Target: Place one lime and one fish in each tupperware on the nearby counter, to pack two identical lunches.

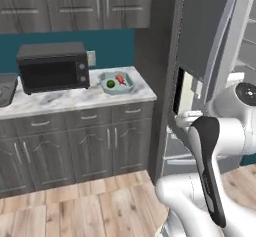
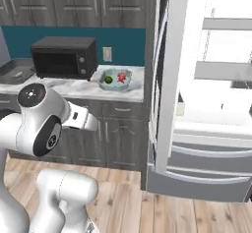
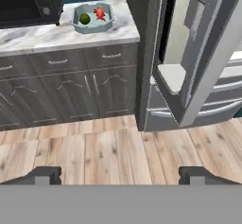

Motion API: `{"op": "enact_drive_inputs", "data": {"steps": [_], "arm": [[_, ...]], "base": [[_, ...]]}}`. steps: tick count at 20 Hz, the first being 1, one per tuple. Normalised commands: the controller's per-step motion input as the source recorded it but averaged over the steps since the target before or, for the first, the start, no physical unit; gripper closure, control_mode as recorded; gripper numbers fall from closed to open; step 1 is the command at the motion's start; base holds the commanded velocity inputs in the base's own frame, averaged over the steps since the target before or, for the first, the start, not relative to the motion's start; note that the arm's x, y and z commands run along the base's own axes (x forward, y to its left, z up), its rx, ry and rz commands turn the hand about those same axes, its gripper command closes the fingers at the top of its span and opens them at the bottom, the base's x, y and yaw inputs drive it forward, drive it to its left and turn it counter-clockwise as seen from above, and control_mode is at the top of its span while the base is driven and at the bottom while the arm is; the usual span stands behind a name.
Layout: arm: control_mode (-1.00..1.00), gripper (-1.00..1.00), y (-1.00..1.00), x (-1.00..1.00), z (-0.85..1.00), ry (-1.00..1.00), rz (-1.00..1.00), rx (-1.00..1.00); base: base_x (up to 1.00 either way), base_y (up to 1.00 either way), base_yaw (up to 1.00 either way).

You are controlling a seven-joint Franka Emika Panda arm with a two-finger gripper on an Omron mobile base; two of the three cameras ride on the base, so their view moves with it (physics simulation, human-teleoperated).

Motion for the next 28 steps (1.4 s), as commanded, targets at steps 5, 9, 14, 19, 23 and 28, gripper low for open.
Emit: {"op": "enact_drive_inputs", "data": {"steps": [5, 9, 14, 19, 23, 28], "arm": [[1.0, -1.0, 0.0, 0.0, 0.0, 0.0, 0.0, 0.0], [1.0, -1.0, 0.0, 0.0, 0.0, 0.0, 0.0, 0.0], [1.0, -1.0, 0.0, 0.0, 0.0, 0.0, 0.0, 0.0], [1.0, -1.0, 0.0, 0.0, 0.0, 0.0, 0.0, 0.0], [1.0, -1.0, 0.0, 0.0, 0.0, 0.0, 0.0, 0.0], [1.0, -1.0, 0.0, 0.0, 0.0, 0.0, 0.0, 0.0]], "base": [[0.0, -1.0, 0.0], [0.0, -1.0, 0.0], [0.0, -0.89, 0.0], [0.24, -0.3, 0.0], [0.59, -0.02, 0.0], [0.44, -0.54, 0.0]]}}
